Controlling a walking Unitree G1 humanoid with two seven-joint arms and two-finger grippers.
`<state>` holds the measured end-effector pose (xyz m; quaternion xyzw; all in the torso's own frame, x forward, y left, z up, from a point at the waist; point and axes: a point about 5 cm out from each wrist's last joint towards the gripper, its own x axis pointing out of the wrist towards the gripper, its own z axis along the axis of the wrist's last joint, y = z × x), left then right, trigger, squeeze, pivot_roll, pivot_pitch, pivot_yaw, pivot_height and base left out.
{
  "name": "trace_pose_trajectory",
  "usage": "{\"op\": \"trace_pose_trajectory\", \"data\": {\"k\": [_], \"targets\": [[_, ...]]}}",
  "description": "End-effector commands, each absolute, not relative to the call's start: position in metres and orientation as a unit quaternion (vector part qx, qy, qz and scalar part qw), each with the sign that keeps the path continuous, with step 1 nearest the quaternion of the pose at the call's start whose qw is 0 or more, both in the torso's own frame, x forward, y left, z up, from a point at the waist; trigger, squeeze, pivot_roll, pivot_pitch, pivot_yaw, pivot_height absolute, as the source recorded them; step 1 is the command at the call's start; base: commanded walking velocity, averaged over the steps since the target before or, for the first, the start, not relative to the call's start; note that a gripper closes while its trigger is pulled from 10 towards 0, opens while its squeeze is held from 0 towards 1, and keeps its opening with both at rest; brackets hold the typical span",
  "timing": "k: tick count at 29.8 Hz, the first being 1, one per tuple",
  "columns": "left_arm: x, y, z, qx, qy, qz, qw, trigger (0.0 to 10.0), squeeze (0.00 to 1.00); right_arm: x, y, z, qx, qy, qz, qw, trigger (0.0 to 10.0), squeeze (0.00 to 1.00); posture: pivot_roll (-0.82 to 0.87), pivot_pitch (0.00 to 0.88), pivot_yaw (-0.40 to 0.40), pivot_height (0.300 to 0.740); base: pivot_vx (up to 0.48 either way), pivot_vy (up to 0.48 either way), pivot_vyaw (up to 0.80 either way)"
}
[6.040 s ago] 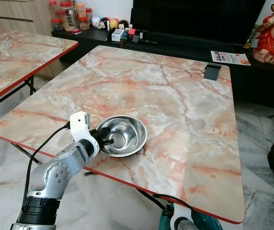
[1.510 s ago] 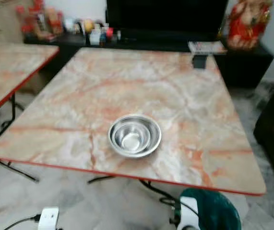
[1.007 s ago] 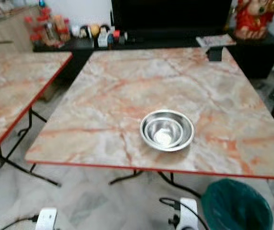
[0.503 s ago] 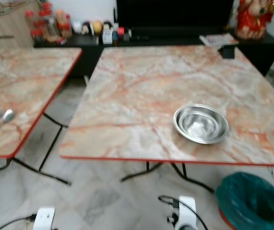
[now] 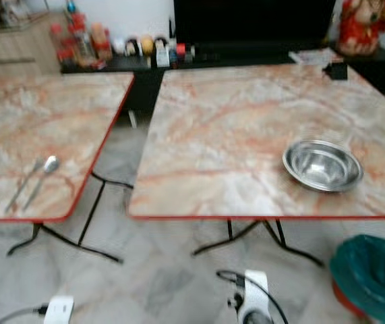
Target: Setting the table
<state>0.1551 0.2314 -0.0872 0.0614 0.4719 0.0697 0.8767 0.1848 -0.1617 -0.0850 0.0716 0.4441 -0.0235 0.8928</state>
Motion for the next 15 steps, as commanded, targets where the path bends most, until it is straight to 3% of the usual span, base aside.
{"op": "trace_pose_trajectory", "data": {"k": [1, 15], "targets": [[0.1580, 0.2304, -0.0865, 0.069, 0.473, 0.060, 0.876, 10.0, 0.00, 0.1869, -0.1652, -0.0836, 0.068, 0.439, -0.030, 0.896, 10.0, 0.00, 0.03, 0.000, 0.072, 0.740, 0.000, 0.409, 0.00], [0.1591, 0.2318, -0.0857, 0.078, 0.474, 0.051, 0.876, 10.0, 0.00, 0.1848, -0.1662, -0.0844, 0.071, 0.438, -0.032, 0.895, 10.0, 0.00, 0.03, 0.000, 0.077, 0.740, 0.000, 0.411, 0.00]]}}
